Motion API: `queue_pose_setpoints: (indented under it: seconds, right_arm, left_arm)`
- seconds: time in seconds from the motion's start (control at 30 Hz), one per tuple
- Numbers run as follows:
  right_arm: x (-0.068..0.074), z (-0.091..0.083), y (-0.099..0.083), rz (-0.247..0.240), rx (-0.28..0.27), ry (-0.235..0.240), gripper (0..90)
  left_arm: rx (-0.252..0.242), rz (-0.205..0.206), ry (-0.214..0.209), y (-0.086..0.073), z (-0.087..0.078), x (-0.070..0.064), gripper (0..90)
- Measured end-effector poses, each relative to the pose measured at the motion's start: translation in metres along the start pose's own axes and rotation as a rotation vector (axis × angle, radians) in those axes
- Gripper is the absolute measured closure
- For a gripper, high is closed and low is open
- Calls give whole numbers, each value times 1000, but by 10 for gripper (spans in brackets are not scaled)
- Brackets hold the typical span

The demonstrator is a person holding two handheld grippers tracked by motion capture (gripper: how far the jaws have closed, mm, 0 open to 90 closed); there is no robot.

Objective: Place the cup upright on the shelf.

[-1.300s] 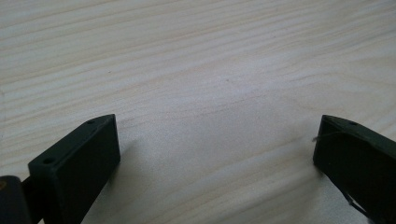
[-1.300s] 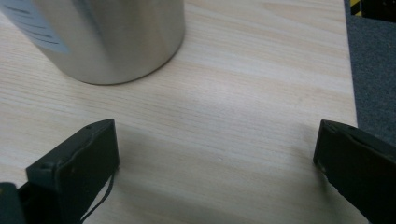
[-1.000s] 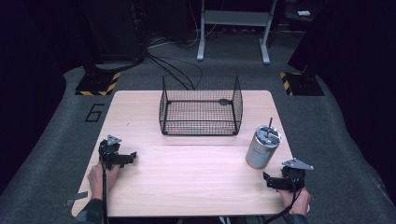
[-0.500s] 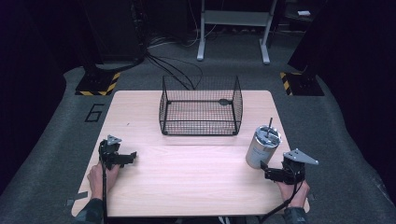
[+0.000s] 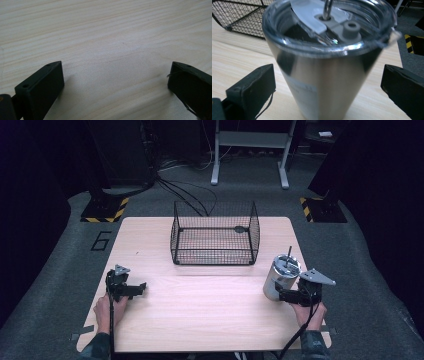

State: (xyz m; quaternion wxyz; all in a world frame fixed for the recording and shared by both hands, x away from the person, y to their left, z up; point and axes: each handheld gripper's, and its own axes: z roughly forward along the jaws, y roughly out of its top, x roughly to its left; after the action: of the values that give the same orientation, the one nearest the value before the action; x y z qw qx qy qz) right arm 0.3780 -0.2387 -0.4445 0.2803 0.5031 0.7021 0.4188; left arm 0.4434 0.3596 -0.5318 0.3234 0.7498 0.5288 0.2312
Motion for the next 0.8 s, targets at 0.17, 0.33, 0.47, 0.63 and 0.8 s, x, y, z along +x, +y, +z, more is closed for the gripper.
queue_pose_setpoints:
  seconds: [0.17, 0.33, 0.47, 0.63, 0.8]
  right_arm:
    - [1, 6, 6, 17, -18, 17, 0]
    - [0, 13, 11, 26, -26, 19, 0]
    - [0, 19, 11, 35, -32, 23, 0]
    - [1, 21, 12, 43, -48, 20, 0]
    - [2, 21, 12, 50, -54, 6, 1]
  left_arm:
    - [1, 1, 0, 0, 0, 0, 4]
    - [0, 0, 0, 0, 0, 0, 4]
    - [1, 0, 0, 0, 0, 0, 5]
    - [1, 0, 0, 0, 0, 0, 5]
    - [0, 0, 0, 0, 0, 0, 5]
